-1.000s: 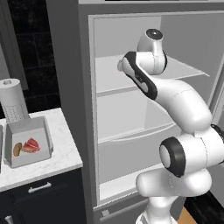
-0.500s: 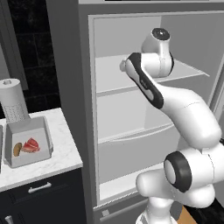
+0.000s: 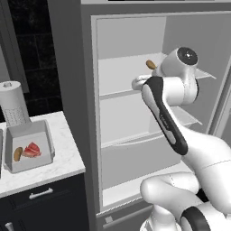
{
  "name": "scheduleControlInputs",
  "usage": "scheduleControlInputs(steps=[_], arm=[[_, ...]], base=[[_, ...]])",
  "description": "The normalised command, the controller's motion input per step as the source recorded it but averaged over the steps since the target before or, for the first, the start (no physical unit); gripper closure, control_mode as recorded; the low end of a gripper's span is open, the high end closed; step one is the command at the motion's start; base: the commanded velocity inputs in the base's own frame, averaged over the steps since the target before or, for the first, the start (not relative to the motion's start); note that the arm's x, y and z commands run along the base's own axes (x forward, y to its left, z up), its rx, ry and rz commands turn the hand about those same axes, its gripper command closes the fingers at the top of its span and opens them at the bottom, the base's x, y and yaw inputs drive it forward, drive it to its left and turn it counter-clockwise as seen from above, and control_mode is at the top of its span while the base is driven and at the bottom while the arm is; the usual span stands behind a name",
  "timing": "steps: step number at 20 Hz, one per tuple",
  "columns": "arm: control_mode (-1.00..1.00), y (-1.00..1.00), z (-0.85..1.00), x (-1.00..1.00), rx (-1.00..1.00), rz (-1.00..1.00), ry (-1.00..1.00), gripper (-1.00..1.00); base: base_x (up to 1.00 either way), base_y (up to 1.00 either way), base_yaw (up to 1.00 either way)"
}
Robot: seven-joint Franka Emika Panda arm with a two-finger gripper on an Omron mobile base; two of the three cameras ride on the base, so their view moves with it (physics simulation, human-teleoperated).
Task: Place one sweet potato and one steak in each tupperware on the nearby counter, to pack two identical lunches.
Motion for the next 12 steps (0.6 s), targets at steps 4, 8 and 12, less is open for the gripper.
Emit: scheduleControlInputs(steps=[4,8,12], arm=[[-1.0,0.0,-0.06,-1.0,0.0,0.04,0.35,1.0],[-1.0,0.0,-0.17,-1.0,0.0,0.01,0.33,1.0],[-1.0,0.0,-0.61,-1.0,-0.04,0.0,0.42,1.0]], base=[[0.0,0.0,0.0],[0.0,0.0,0.0],[0.0,0.0,0.0]])
